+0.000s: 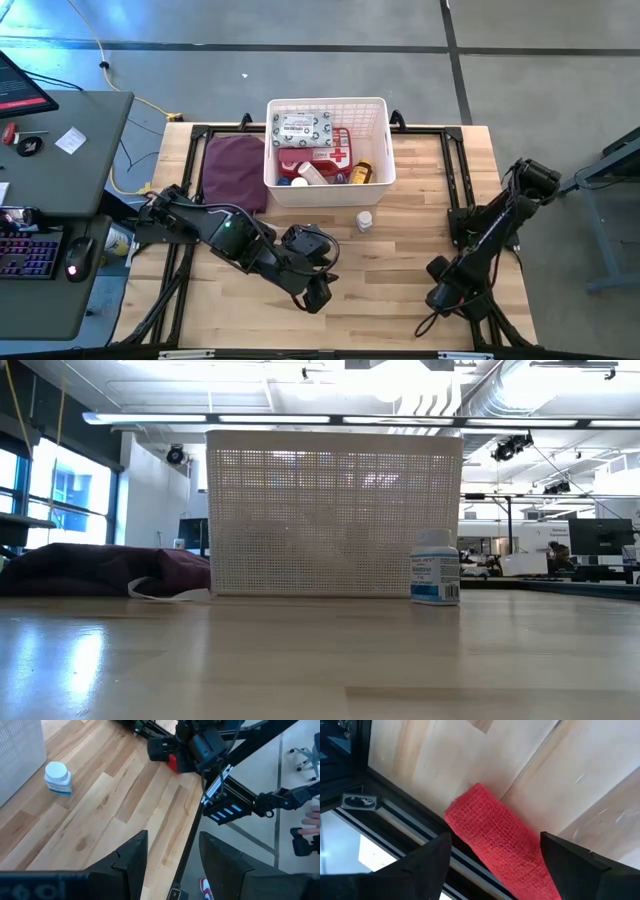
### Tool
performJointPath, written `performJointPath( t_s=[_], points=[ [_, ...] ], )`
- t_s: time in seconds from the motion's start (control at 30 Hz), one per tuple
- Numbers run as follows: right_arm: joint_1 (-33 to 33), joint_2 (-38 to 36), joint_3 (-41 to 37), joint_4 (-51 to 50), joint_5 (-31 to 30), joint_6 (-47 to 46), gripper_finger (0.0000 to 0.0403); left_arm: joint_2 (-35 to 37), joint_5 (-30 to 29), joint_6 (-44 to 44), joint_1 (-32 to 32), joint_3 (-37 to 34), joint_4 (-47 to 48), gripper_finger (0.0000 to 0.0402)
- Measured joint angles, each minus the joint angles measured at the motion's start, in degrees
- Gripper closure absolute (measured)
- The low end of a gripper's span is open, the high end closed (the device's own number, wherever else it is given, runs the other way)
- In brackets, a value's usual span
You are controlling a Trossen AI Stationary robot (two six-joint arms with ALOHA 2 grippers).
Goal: Pick & place medical supplies in basket/bin
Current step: Put the red rolled bandage into the white bin
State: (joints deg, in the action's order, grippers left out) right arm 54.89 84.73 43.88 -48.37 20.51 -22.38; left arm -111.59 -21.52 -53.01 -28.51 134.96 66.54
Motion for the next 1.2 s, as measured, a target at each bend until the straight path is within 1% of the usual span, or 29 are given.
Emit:
performJointPath(
  t_s=[0.1, 0.17, 0.3, 0.43, 0.57, 0.6, 0.77, 0.83, 0.97, 1.07, 1.2],
  points=[
    [-0.06, 0.00, -1.52, 0.39, 0.42, -0.75, 0.0109, 0.00, 0.58, -0.02, 0.00, 0.00, 0.08, 0.0192],
    [-0.23, -0.04, -2.05, 0.10, -0.57, -0.86, 0.0109, 0.00, 1.64, -0.01, 0.00, 0.00, 0.61, 0.0192],
    [-1.17, 0.07, -2.11, -0.40, -5.61, -1.24, 0.0109, 0.00, 2.99, 0.00, 0.00, 0.00, 1.74, 0.0192],
    [-2.74, 0.09, -2.04, 0.25, -12.14, -1.64, 0.0109, 0.00, 3.06, -0.01, 0.00, 0.00, 2.89, 0.0192],
    [-6.99, 0.26, -0.75, -1.05, -18.79, -7.73, 0.0109, 0.01, 3.10, 0.01, 0.00, 0.00, 4.52, 0.0192],
    [-8.05, 0.22, -0.14, -1.39, -19.69, -8.70, 0.0109, 0.00, 3.10, 0.07, 0.00, 0.00, 4.85, 0.0192],
    [-13.09, 0.17, 2.14, -1.03, -24.13, -6.91, 0.0109, 0.02, 3.10, 0.28, 0.02, 0.00, 6.07, 0.0192],
    [-15.01, 0.17, 2.18, -1.05, -24.35, -6.77, 0.0109, 0.01, 3.10, 0.69, 0.02, 0.00, 6.10, 0.0192],
    [-17.98, 0.16, 2.18, -3.30, -22.71, -6.06, 0.0109, 0.02, 3.10, 0.53, 0.00, 0.00, 6.57, 0.0192],
    [-19.12, -0.04, 2.18, -6.83, -21.26, -2.64, 0.0109, 0.02, 3.23, 0.13, 0.00, 0.00, 6.62, 0.0192],
    [-19.34, -0.07, 1.62, -10.55, -18.83, 0.78, 0.0109, 0.02, 5.33, -0.22, 0.00, 0.00, 6.64, 0.0192]
  ],
)
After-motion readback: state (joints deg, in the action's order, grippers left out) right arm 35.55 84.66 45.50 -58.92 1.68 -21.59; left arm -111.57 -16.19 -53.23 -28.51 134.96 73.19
